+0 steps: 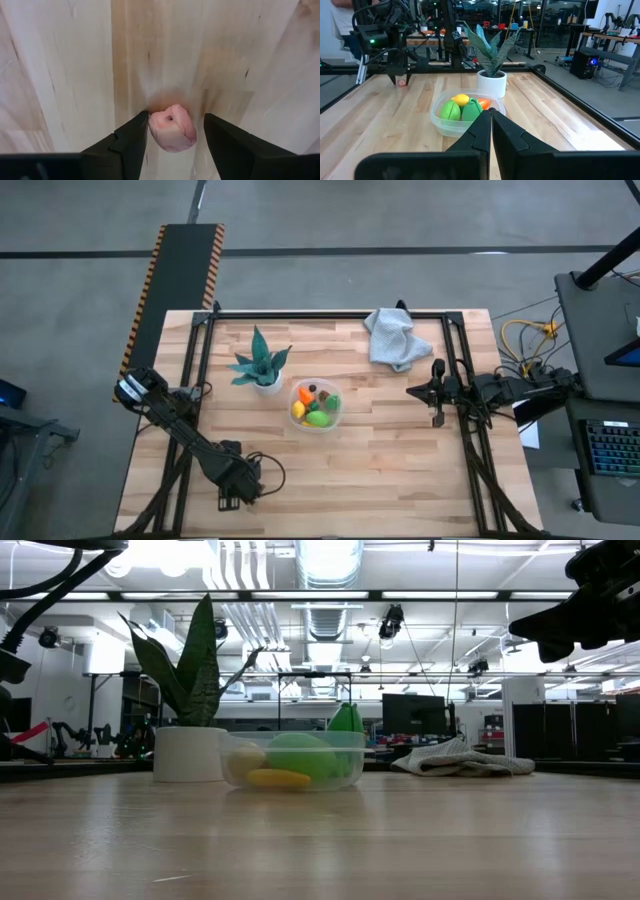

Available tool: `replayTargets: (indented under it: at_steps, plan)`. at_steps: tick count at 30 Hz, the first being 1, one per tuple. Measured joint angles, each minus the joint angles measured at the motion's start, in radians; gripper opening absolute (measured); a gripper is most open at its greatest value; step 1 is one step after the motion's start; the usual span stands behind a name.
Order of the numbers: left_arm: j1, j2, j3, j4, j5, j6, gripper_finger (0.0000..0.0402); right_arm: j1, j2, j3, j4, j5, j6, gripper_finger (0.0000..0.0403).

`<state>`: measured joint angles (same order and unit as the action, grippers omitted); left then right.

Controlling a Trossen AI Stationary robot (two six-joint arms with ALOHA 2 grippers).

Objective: Pick and placing Produce into tupperware
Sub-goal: Put the pink peach into the container

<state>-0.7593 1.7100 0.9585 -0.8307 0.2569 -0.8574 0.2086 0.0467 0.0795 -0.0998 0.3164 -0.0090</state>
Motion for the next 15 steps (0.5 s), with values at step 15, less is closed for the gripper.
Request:
replayTargets:
  at_steps: [15]
  plan:
    - [0.000,-0.001,-0.015,-0.008,0.005,0.056,0.0038,0.000,0.000,0.000,0.001,0.000,-0.001,0.0009]
